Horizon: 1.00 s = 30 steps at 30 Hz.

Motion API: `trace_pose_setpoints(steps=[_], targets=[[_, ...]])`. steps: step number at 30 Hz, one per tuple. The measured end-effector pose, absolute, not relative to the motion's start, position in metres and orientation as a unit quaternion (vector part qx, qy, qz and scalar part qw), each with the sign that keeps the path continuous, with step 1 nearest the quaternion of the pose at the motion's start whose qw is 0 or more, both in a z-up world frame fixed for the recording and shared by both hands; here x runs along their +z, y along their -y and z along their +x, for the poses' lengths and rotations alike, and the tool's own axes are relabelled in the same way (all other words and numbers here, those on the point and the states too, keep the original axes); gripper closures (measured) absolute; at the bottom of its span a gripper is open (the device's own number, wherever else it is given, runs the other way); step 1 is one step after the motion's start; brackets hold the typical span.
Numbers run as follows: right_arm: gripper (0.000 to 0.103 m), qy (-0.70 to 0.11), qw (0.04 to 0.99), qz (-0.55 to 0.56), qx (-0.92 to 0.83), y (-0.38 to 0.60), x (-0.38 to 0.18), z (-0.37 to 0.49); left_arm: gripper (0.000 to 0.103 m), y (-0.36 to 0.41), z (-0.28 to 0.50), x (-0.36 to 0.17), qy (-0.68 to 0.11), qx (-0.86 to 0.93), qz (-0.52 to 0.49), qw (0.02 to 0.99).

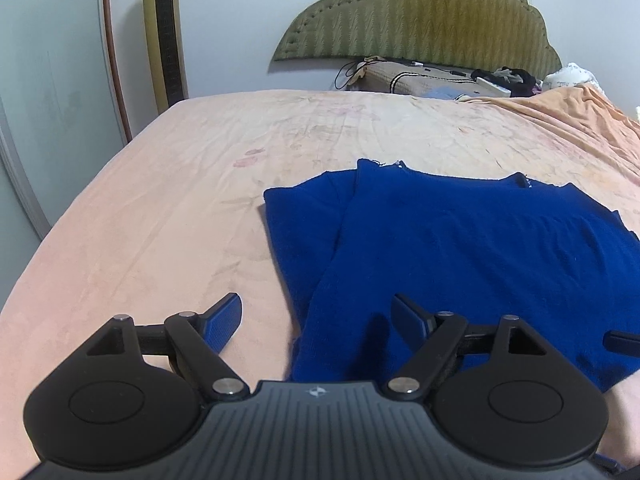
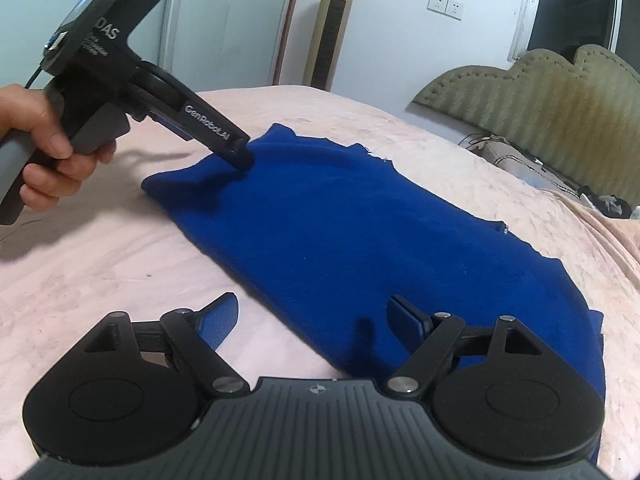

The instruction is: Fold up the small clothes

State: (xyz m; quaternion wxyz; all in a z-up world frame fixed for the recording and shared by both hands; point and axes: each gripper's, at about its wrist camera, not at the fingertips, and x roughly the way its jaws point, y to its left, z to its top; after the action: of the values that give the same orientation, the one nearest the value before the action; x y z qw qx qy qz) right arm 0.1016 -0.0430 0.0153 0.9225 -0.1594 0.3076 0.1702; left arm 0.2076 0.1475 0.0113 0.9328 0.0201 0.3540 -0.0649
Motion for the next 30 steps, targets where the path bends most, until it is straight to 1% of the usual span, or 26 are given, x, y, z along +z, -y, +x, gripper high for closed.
trace_pose_setpoints(steps=[2, 4, 10, 12, 17, 21, 30], targets=[[0.019, -0.301, 0.923, -0.169, 0.17, 0.038, 0.016, 0.101, 0.021, -0.152, 0.212, 0.013, -0.355, -0.072, 0.016, 0.932], [0.019, -0.292, 0.923, -0.183, 0.17, 0.029, 0.016, 0.098, 0.019, -0.162, 0.221, 0.014, -0.362, -0.081, 0.003, 0.928], [0.02, -0.268, 0.916, -0.249, 0.166, -0.011, 0.002, 0.102, 0.018, -0.202, 0.255, 0.01, -0.397, -0.108, -0.1, 0.906], [0.02, -0.264, 0.913, -0.264, 0.162, -0.021, -0.003, 0.107, 0.018, -0.206, 0.262, 0.008, -0.401, -0.119, -0.119, 0.901], [0.02, -0.247, 0.914, -0.289, 0.145, -0.034, -0.01, 0.114, 0.018, -0.19, 0.27, 0.004, -0.4, -0.076, -0.076, 0.91], [0.018, -0.248, 0.918, -0.273, 0.145, -0.029, -0.01, 0.116, 0.018, -0.178, 0.27, 0.0, -0.402, -0.032, -0.041, 0.914], [0.012, -0.246, 0.924, -0.26, 0.136, -0.025, -0.013, 0.119, 0.018, -0.173, 0.267, -0.005, -0.402, -0.005, -0.026, 0.915]])
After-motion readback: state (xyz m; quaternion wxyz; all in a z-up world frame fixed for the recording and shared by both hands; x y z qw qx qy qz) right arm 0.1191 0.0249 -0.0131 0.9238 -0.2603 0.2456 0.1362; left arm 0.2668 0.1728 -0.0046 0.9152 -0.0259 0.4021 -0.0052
